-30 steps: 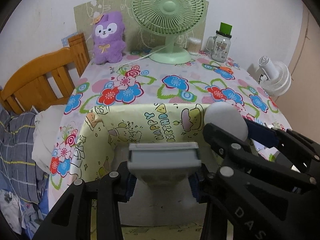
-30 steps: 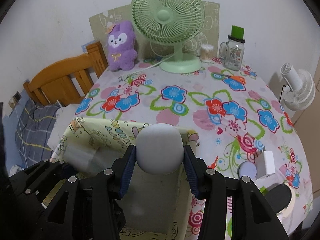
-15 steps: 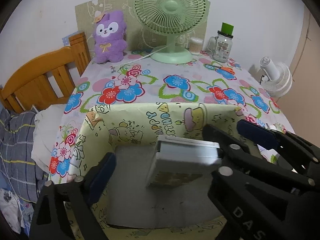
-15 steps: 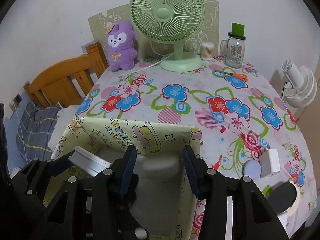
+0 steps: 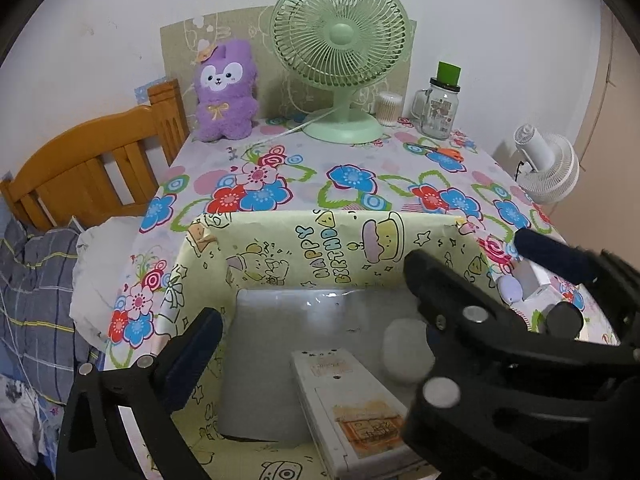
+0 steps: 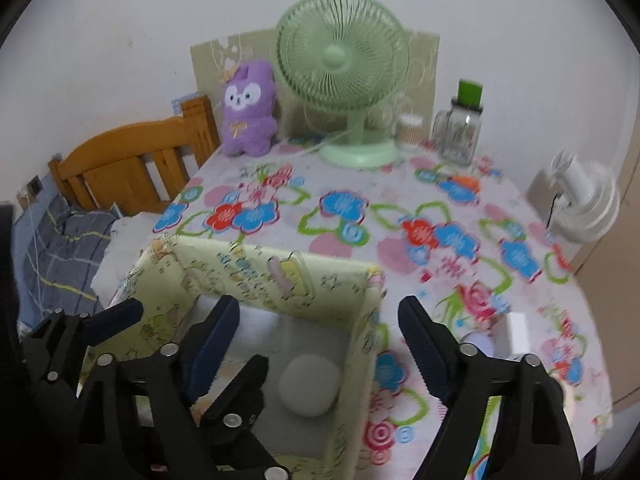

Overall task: Organize rigid objects
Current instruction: 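Lower the remote and ball into the box and open both grippers, then withdraw both grippers from the box back over the remaining table items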

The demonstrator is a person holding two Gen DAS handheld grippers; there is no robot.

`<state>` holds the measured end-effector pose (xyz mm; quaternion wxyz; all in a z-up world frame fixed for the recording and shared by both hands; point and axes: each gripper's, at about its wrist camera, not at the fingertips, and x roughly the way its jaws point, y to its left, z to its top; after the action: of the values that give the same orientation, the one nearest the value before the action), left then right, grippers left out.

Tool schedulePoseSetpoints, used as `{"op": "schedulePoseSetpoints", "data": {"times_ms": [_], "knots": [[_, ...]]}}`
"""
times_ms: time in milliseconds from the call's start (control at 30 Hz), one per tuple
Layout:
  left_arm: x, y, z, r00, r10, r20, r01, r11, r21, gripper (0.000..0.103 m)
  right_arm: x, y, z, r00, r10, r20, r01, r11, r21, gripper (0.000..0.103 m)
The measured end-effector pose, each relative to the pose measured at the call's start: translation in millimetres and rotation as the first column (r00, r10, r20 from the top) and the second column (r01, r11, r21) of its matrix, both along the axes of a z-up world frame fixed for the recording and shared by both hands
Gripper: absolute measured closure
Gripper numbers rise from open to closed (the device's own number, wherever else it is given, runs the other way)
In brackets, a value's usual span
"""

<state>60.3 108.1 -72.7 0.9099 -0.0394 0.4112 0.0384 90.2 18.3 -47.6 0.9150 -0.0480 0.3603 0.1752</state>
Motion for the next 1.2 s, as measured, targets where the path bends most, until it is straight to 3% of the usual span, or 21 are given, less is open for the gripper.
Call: {"op": "schedulePoseSetpoints", "data": {"times_ms": [400,633,867,1200], "knots": [[-15,-27,12,0.999,-0.015,0.039,0.015,1.0,0.006,0.0,-16,-37,11,0.998,-0.047,0.029,0.047,0.999,0.006,0.011],[-17,-40,12,1.0,-0.024,0.009,0.025,0.997,-0.077,0.0,-22,-62,15,0.998,-0.066,0.013,0.066,0.997,0.051,0.01],[-18,-59,15,1.0,0.001,0.005,-0.001,1.0,-0.03,0.0,-26,-87,16,0.996,-0.091,0.019,0.09,0.994,0.055,0.01],[-21,-92,23,0.998,-0.032,0.051,0.032,0.999,0.017,0.0,-32,-124,19,0.991,-0.128,0.037,0.125,0.99,0.061,0.01]]}}
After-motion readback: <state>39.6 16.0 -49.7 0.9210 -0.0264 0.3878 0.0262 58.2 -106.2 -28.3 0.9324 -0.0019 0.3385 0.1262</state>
